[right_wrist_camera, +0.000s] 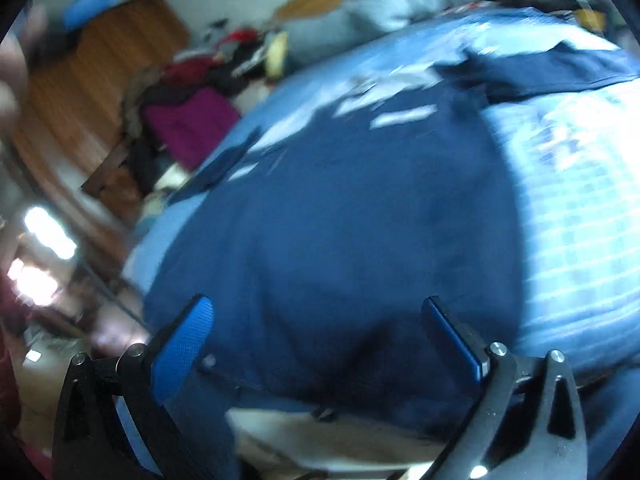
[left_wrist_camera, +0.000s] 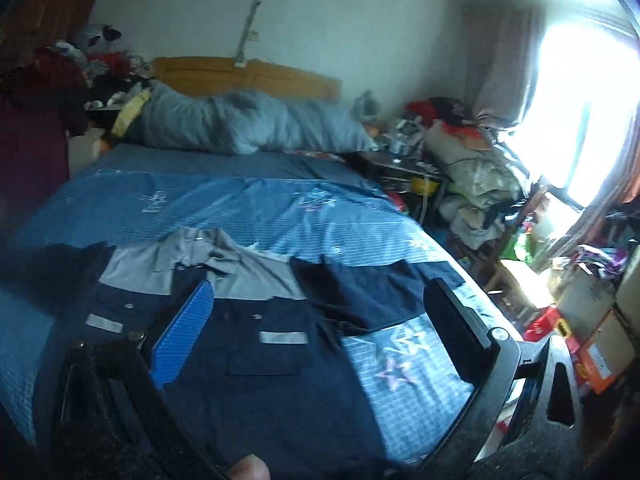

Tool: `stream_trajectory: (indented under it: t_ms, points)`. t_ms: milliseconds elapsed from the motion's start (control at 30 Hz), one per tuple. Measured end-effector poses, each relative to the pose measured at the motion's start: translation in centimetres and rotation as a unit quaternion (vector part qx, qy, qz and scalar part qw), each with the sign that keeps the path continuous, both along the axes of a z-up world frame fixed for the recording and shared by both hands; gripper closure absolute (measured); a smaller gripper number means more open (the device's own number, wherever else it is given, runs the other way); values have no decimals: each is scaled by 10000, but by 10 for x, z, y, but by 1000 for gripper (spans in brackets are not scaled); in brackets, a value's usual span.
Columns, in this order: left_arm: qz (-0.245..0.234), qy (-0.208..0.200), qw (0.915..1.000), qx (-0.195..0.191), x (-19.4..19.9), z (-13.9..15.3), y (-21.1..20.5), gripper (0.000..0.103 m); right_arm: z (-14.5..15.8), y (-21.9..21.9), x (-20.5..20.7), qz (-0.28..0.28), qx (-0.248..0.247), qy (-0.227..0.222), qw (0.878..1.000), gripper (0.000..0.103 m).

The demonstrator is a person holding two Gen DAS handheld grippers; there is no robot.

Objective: Fold small clothes

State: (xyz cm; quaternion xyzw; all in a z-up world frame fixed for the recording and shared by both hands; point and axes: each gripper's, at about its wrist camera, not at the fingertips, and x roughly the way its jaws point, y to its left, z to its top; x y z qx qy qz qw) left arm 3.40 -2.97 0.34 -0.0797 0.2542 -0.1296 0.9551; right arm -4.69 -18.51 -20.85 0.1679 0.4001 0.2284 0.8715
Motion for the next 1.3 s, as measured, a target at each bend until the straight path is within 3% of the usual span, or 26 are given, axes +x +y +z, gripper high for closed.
stream_trajectory:
  t_ms: [100, 167, 300, 367, 467, 700, 867, 933, 1100, 1200, 1300]
  points:
    - [448, 348, 9970, 528, 32, -43, 20, 0, 16, -44, 17, -639, -683, -387, 9949, 0]
    - [680, 656, 9931, 691, 50, -72, 34, 0, 23, -79, 40, -1116, -1538, -550, 9802, 0]
    - [964, 1073, 9861, 827, 72, -116, 53, 0, 13, -145, 85, -1764, -2548, -226, 9505, 0]
    - [1008, 1249, 9823, 968, 80, -136, 55, 0, -5, -169, 100, -1848, -2655, 218, 9460, 0]
    - [973, 1564, 9746, 1277, 93, -166, 52, 0, -34, -183, 108, -1783, -2541, 794, 9473, 0]
    - [830, 2241, 9563, 1687, 107, -208, 43, 0, -37, -179, 106, -2071, -2518, 457, 9442, 0]
    - [785, 2566, 9547, 1285, 109, -220, 56, 0, -28, -180, 132, -1614, -2405, 730, 9543, 0]
    - [754, 2582, 9560, 1169, 105, -222, 58, 0, -9, -192, 130, -1718, -2207, 566, 9584, 0]
    - [787, 2563, 9561, 1182, 95, -224, 57, 0, 32, -269, 177, -2338, -1512, 243, 9602, 0]
    - [779, 2548, 9572, 1131, 95, -225, 59, 0, 28, -336, 226, -2880, -858, 527, 9523, 0]
    - [774, 2544, 9576, 1106, 101, -225, 57, 0, 10, -390, 260, -3227, 26, 935, 9419, 15]
